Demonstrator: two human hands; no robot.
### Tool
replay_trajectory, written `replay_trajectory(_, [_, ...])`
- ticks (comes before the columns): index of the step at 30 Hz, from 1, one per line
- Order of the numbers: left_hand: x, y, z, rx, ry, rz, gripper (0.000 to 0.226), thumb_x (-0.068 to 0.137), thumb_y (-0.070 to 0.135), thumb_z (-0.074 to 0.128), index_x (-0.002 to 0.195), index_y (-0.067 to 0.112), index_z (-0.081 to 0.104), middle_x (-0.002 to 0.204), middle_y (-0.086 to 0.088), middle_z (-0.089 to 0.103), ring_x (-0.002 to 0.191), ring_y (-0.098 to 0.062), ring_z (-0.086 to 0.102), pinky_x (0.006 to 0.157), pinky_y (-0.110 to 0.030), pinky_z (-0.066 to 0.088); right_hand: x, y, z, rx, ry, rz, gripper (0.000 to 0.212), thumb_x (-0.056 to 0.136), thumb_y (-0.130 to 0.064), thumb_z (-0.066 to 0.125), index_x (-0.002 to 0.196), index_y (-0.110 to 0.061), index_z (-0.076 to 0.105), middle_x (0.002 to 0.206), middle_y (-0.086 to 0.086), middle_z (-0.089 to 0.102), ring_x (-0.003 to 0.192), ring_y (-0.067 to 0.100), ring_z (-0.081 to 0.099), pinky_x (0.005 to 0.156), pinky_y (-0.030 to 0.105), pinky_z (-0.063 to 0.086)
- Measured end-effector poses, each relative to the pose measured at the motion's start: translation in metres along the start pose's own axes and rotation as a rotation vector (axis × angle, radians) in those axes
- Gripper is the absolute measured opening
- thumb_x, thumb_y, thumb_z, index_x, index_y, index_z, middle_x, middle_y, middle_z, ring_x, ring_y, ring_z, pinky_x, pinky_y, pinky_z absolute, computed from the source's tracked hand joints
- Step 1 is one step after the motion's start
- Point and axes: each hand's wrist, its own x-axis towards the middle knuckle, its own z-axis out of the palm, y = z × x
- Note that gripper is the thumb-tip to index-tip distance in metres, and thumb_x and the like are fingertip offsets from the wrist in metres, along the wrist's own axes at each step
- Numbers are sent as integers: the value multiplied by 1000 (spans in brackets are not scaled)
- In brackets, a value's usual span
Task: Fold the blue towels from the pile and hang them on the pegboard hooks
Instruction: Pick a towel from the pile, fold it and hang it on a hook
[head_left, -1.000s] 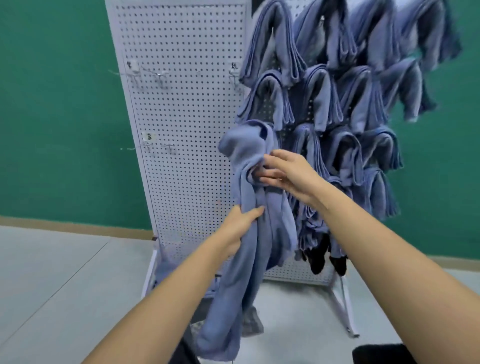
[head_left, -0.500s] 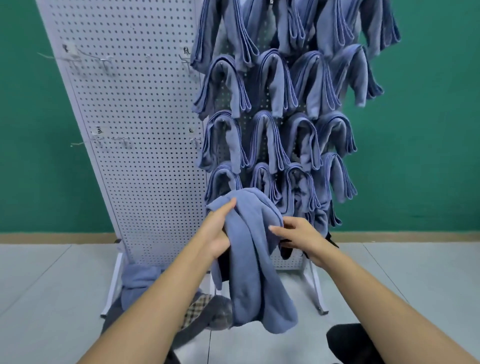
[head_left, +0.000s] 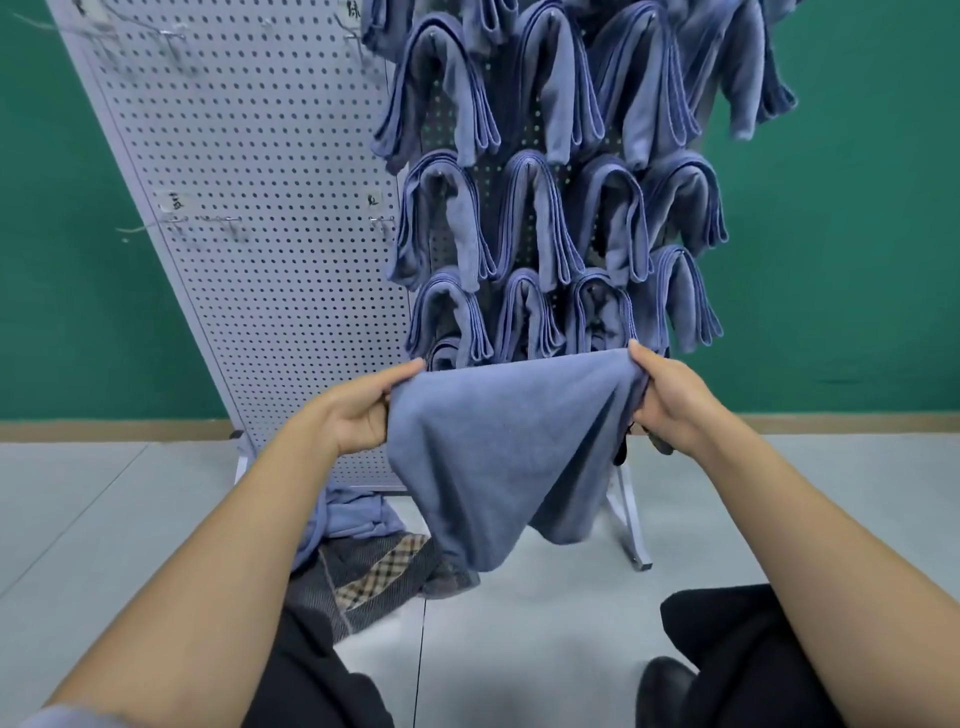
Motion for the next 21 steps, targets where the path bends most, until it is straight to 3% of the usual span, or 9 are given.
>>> replay_trajectory(3, [-3, 0, -4, -105, 30, 7, 16, 91, 27, 60, 91, 12, 67, 76, 0, 68, 72, -13, 63, 66, -26, 55, -5, 1, -6, 54, -13, 45, 26, 97, -30, 52, 82, -11, 60, 54, -3, 65, 43, 7, 60, 39, 16, 44])
replay_trajectory(4, [-5, 0, -5, -147, 44, 13, 14, 91, 24, 59, 89, 12, 66, 76, 1, 66, 72, -14, 62, 69, -27, 54, -7, 1, -6, 53, -11, 57, 27, 97, -31, 52, 77, -13, 58, 48, -5, 61, 36, 5, 54, 35, 13, 38])
replay_trajectory(10, [-11, 2, -14, -319, 60, 135, 10, 93, 2, 52, 92, 5, 61, 74, -4, 72, 66, -11, 71, 62, -22, 58, -7, 1, -16, 67, 35, 113, 30, 98, -39, 49, 81, -16, 59, 53, -6, 65, 47, 9, 61, 43, 20, 46])
replay_trajectory(14, [-9, -2, -13, -15, 65, 94, 14, 99, 6, 45, 92, 11, 56, 74, -6, 72, 71, -18, 70, 67, -34, 60, -7, 3, -18, 61, 28, 133, 29, 94, -45, 52, 90, -18, 62, 64, -7, 69, 70, 12, 61, 54, 27, 50])
replay_trajectory(17, [-6, -8, -9, 117, 116, 35, 17, 102, 10, 41, 89, 12, 52, 69, -5, 72, 63, -18, 71, 58, -33, 60, -7, 4, -18, 75, -4, 144, 26, 95, -40, 53, 85, -18, 60, 56, -7, 64, 55, 9, 61, 46, 20, 49])
replay_trajectory(21, [-8, -5, -9, -191, 81, 27, 17, 95, 13, 55, 85, 6, 66, 73, -3, 72, 63, -11, 70, 54, -21, 57, -3, 6, -18, 85, -10, 119, 21, 100, -21, 47, 79, -18, 52, 45, -10, 54, 43, 2, 56, 49, 19, 48])
